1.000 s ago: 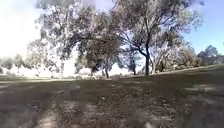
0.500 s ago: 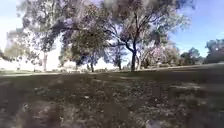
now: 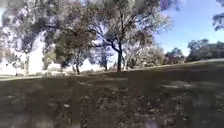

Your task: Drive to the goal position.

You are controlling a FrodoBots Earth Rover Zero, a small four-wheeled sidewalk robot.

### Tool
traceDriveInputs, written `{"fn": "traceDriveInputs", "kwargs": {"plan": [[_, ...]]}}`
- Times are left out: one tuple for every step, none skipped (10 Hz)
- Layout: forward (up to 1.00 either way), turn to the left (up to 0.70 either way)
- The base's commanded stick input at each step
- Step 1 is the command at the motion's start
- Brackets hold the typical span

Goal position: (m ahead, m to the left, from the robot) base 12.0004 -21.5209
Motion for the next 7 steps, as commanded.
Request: {"fn": "traceDriveInputs", "kwargs": {"plan": [[0.7,-0.35],[0.7,-0.35],[0.7,-0.35],[0.7,-0.35],[0.7,-0.35],[0.7,-0.35],[0.7,-0.35]]}}
